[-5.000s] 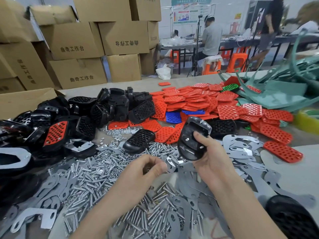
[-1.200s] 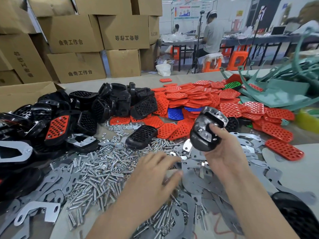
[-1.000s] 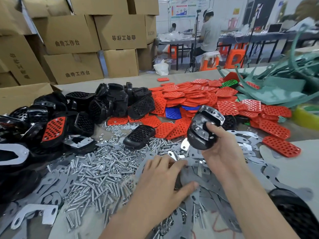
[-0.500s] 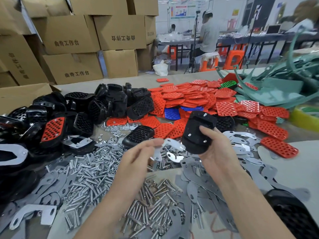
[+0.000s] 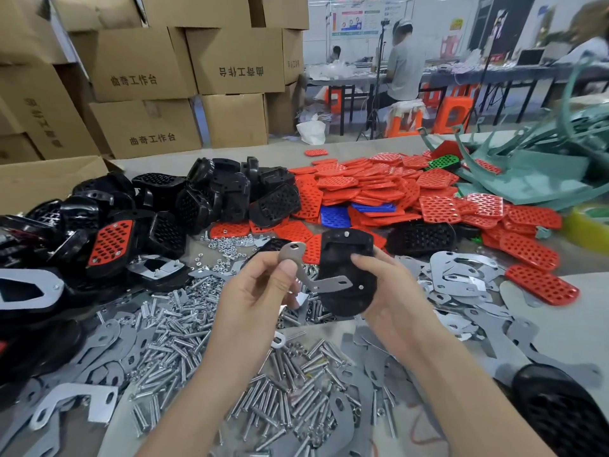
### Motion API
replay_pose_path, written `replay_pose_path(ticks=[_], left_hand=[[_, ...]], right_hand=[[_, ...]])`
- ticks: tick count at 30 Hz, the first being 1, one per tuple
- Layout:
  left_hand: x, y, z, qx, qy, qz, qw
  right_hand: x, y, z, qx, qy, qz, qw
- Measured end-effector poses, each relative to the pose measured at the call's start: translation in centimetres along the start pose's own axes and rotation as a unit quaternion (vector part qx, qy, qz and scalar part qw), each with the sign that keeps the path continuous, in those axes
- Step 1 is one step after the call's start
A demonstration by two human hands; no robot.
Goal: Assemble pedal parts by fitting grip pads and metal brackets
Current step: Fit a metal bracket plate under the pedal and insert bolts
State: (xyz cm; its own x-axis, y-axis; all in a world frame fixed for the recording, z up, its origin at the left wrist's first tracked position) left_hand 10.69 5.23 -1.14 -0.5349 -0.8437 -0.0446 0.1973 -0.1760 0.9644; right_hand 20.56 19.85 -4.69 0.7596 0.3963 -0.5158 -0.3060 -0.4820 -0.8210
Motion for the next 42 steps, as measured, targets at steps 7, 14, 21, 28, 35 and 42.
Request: replay_pose_path(ticks=[7,14,21,28,35,42], left_hand=[[0.1,0.2,0.1,-0.038,0.003,0.056,0.998],[-0.1,-0.1,0.1,-0.033,-0.006,0.056,0.998],[0.3,-0.7,0.4,-0.027,0.002,0.068,0.997],[0.3,-0.9,0.5,-0.035,-0.001,0.096,0.995],[0.4,-1.4,0.6,-0.029,0.004,0.116,0.993],[0.5,-2.0,0.6,-0.015,0.026,0.11,0.993]], right_hand=[[-1.0,1.3,-0.5,-0.038,-0.043,-0.034,0.998],[-1.3,1.5,-1.0,-0.042,-0.046,-0.071,0.996],[-1.6,1.6,-1.2,-0.036,-0.069,-0.085,0.993],[-1.7,2.1,-1.4,-0.052,-0.078,-0.088,0.992],[-1.8,2.1,-1.7,-0.054,-0.081,-0.095,0.991],[-1.9,1.9,-1.7,-0.046,-0.076,-0.109,0.99]])
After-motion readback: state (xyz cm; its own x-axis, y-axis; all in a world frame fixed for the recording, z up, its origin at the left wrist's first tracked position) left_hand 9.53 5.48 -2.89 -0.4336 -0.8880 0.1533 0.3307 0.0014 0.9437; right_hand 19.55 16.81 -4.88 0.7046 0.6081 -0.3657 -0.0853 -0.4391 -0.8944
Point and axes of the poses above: each hand's wrist, its own z-axis towards the middle knuckle, its own x-axis out of the back of the hand, y = z × x, the point moved 6 cm from there along z, towards the middle knuckle, and after that the axes turned 14 degrees about y, right-handed, at the moved point
